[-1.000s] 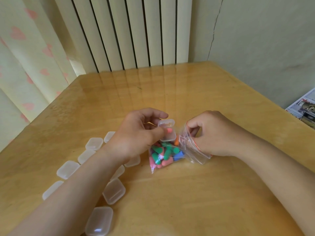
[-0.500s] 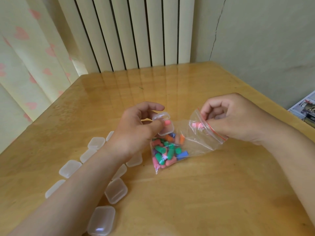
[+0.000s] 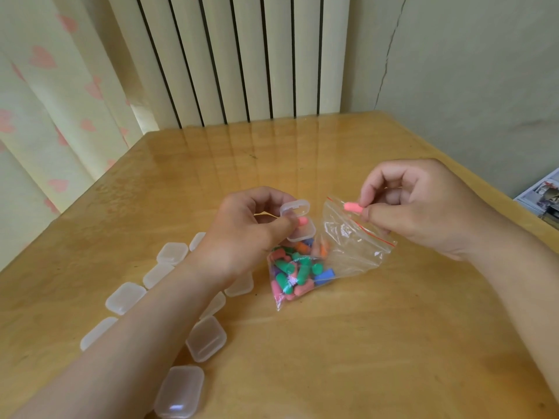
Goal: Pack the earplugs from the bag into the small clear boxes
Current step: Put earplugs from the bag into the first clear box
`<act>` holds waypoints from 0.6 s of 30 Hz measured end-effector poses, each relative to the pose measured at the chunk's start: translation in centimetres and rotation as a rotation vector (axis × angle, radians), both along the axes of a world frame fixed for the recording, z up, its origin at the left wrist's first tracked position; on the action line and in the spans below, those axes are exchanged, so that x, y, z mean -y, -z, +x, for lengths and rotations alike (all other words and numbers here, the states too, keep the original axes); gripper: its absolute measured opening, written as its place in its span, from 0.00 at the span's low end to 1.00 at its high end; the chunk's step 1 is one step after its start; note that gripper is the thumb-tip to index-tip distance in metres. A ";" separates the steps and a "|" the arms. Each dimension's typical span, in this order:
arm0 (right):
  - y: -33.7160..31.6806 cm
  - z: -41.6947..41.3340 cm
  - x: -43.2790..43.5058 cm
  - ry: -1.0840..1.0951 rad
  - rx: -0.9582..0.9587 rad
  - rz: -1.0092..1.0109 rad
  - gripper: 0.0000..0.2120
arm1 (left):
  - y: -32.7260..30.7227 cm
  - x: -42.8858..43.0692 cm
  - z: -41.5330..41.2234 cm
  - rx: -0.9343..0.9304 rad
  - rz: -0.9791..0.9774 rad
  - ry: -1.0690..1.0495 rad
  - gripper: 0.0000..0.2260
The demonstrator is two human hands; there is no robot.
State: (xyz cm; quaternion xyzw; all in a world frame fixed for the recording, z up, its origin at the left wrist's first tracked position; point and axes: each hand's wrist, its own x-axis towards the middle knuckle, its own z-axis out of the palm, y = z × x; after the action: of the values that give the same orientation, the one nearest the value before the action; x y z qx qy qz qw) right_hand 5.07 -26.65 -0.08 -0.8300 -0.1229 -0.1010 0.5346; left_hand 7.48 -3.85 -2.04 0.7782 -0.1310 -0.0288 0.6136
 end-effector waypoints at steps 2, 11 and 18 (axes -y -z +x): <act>0.1 0.1 -0.1 -0.016 0.071 0.030 0.09 | -0.1 0.0 -0.1 -0.003 -0.002 0.001 0.04; 1.3 -0.4 -1.8 -0.097 0.145 -0.033 0.06 | -0.1 -0.1 0.1 -0.096 -0.169 0.068 0.08; 2.0 -0.5 -2.7 -0.096 0.155 -0.074 0.02 | 0.0 -0.2 0.2 -0.208 -0.258 0.162 0.14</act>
State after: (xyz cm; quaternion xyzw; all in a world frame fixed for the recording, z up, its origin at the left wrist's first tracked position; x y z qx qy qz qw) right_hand 4.61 -23.91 -2.08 -0.8320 -0.2073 -0.1344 0.4967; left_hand 7.67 -3.64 -2.00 0.6726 -0.1317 -0.1415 0.7143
